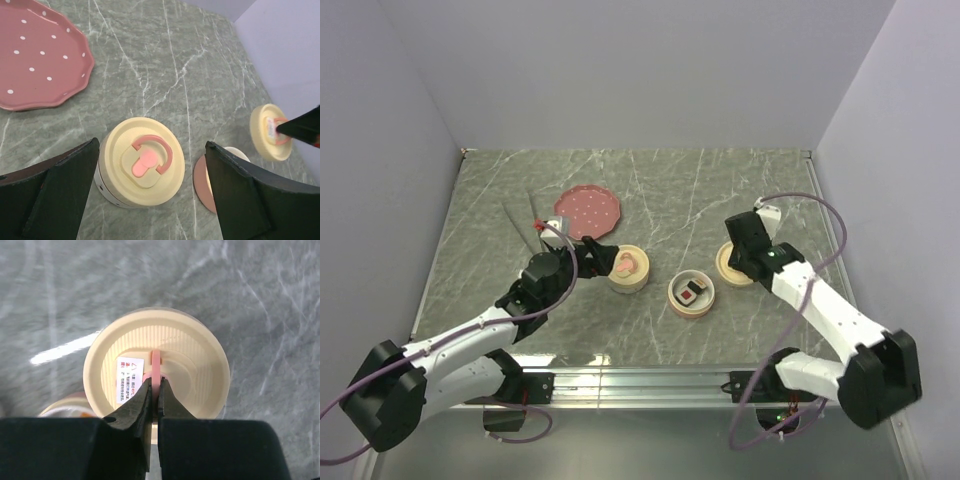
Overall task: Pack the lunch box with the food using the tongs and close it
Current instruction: Pick up the lid of the lunch box with the right arm, then put the lid back on the lunch box
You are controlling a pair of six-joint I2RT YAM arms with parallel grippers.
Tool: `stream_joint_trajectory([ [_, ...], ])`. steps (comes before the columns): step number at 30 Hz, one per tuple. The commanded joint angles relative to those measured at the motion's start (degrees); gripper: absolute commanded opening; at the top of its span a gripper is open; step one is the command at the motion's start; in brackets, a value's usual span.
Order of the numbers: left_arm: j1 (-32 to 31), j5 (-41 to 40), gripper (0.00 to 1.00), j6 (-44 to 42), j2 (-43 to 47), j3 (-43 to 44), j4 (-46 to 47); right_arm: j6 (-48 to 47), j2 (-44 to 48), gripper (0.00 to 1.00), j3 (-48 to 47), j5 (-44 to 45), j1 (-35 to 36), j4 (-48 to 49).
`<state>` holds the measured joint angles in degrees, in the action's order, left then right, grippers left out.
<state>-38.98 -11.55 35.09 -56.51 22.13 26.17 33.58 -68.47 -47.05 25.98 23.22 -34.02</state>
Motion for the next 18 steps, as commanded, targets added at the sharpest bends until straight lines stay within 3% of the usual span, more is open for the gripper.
stream_joint_trajectory([
  [1,-0.5,2.2,0.92,-1.5,-0.5,-0.7,5.0,-1.6,6.8,0.00,-2.1,-1.3,2.2,-0.2],
  [8,-6.1,0.9,0.91,-4.7,-2.1,-0.6,7.2,-3.2,10.3,0.00,-1.2,-7.0,10.6,3.9],
  [18,-12.9,-2.6,0.92,-5.6,-4.2,-0.9,8.0,-3.9,-2.6,0.00,-4.0,-9.6,18.2,8.0],
])
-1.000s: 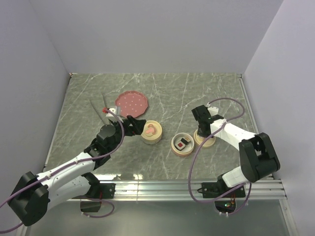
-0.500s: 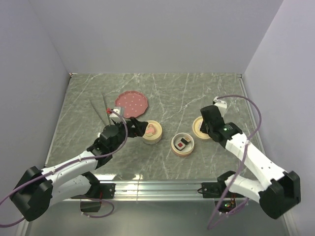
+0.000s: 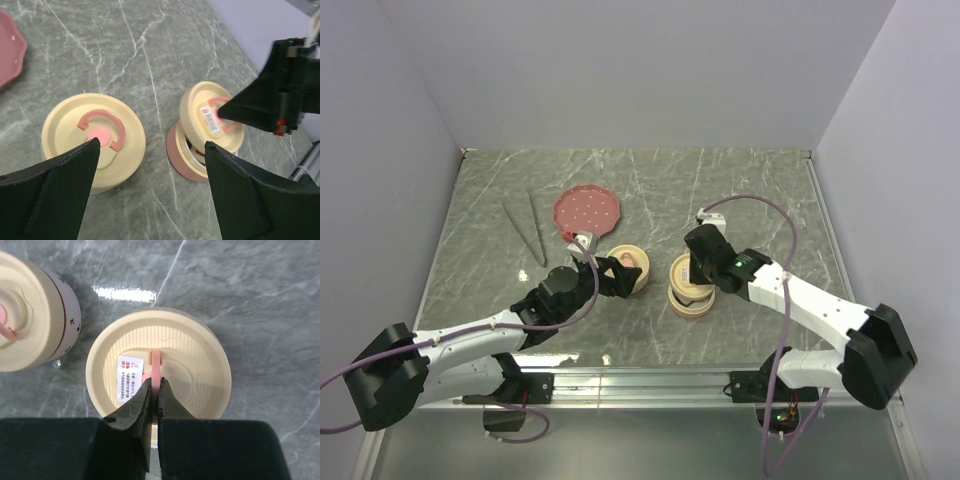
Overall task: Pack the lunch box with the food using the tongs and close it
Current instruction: Put the lid back on the lunch box
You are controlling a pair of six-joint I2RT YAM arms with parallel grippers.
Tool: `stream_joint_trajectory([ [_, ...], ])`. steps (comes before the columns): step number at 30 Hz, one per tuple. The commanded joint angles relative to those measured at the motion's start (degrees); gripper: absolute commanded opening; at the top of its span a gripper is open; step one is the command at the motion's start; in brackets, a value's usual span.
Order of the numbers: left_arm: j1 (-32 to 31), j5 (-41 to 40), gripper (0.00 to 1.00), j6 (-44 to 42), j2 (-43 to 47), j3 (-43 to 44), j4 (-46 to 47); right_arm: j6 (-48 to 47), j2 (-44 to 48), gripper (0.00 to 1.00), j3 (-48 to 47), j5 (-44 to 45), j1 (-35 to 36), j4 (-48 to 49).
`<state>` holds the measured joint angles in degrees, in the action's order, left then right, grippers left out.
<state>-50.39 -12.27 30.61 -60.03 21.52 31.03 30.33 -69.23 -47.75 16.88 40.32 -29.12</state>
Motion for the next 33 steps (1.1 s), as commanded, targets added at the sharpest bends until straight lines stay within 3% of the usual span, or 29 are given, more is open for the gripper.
stream_joint_trajectory([
  [1,-2.3,-2.1,0.92,-1.1,-1.0,-0.3,3.3,-0.5,-2.9,0.00,-3.5,-0.4,1.5,3.1],
  [19,-13.5,-4.4,0.91,-0.3,-17.2,7.2,5.9,2.8,-1.1,0.00,-2.2,1.9,4.9,-1.2],
  [33,-15.2,-3.0,0.92,0.1,-25.3,11.4,6.2,5.2,0.6,0.00,-2.2,4.6,7.1,-5.5],
])
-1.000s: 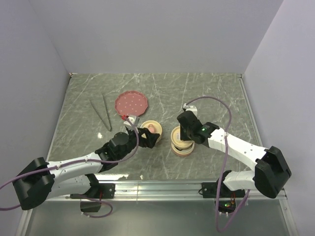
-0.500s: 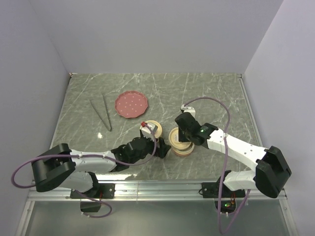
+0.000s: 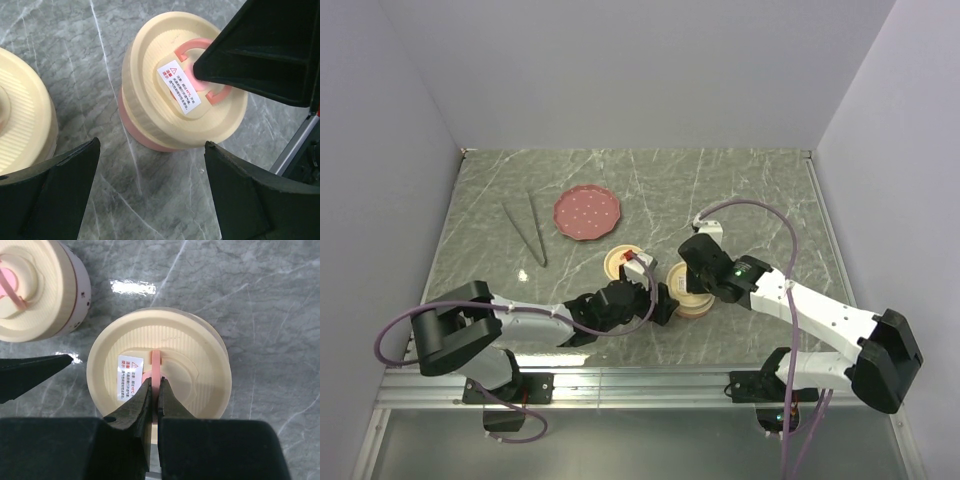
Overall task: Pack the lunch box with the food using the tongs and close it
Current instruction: Put the lid back on the lunch box
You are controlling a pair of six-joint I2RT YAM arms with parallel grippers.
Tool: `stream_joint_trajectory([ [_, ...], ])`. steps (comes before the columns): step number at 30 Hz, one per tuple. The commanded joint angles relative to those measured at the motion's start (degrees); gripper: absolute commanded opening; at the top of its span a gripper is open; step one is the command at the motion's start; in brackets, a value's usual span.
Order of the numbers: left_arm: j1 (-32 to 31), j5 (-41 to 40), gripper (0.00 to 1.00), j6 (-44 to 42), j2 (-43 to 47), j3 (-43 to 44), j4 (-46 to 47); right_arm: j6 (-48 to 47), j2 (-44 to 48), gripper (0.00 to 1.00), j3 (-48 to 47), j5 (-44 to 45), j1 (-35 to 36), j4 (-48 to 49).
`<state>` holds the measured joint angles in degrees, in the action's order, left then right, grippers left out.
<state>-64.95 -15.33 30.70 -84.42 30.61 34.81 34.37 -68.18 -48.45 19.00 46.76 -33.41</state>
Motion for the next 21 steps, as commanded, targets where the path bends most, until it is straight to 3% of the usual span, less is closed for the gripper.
stream_joint_trajectory([
  [1,-0.6,0.0,0.91,0.1,-1.2,2.4,2.5,1.3,-1.0,0.00,-1.5,2.7,0.5,-1.4],
  [21,-0.7,-2.0,0.92,0.8,-5.8,4.9,1.1,0.9,-5.7,0.00,1.8,1.4,-2.4,3.4],
])
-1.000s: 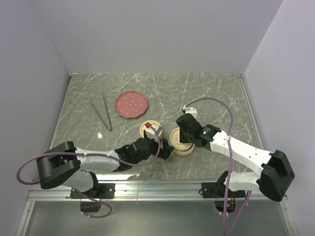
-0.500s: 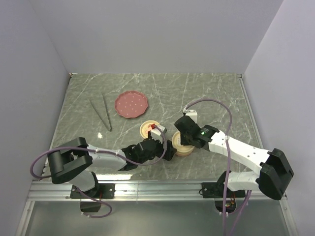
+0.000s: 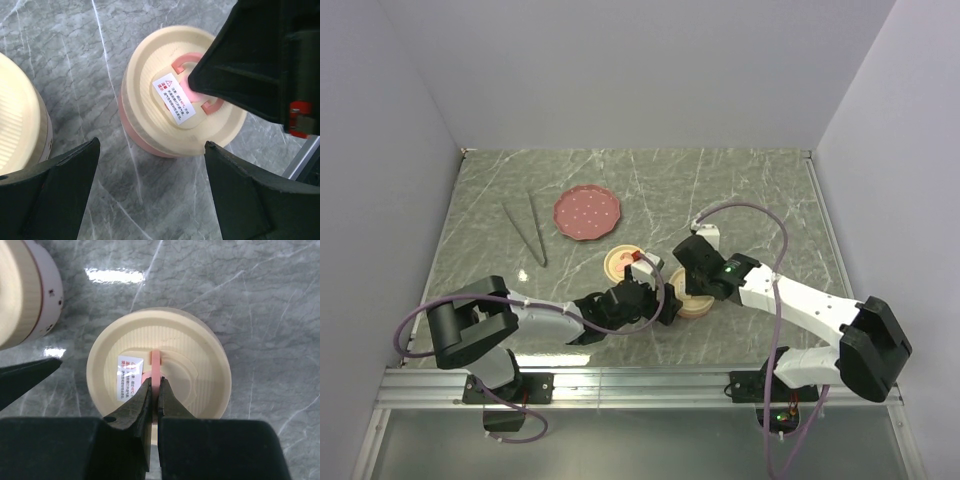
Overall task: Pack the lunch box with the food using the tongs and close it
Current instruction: Put the lid back on the lunch box, then move the lunch box
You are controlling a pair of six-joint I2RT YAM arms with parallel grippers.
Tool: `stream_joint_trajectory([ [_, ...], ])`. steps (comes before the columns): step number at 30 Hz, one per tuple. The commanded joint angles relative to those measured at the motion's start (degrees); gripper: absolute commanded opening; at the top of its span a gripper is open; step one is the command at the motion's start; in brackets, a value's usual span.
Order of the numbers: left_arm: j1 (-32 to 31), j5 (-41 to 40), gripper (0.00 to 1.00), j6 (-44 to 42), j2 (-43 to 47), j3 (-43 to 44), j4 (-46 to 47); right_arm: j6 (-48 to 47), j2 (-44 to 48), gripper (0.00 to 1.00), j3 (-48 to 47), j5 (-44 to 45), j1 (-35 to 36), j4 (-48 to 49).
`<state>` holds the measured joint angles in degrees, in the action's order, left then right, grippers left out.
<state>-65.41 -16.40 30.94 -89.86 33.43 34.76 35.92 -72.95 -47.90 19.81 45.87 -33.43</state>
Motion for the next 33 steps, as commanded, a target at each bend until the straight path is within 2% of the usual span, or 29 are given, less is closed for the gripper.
stream_joint_trajectory([
  [1,-0.2,-0.9,0.92,0.7,-0.5,2.3,1.0,-1.1,-1.1,0.00,1.9,0.1,-2.2,4.6],
  [16,-0.2,-1.4,0.92,1.1,-3.1,4.4,-0.3,-1.6,-2.2,0.00,6.3,-2.6,-7.3,8.2],
  [24,-0.2,-1.2,0.92,1.1,-5.3,6.4,-1.0,-1.2,2.6,0.00,8.9,-3.0,-10.9,8.3],
  [27,-0.2,-1.3,0.92,1.0,-6.0,6.9,-1.3,-1.5,1.8,0.00,10.7,-5.6,-13.8,10.0],
  [33,-0.2,-1.7,0.92,1.1,-5.2,6.7,-0.7,-2.2,-3.1,0.00,10.4,-9.4,-14.5,13.1],
])
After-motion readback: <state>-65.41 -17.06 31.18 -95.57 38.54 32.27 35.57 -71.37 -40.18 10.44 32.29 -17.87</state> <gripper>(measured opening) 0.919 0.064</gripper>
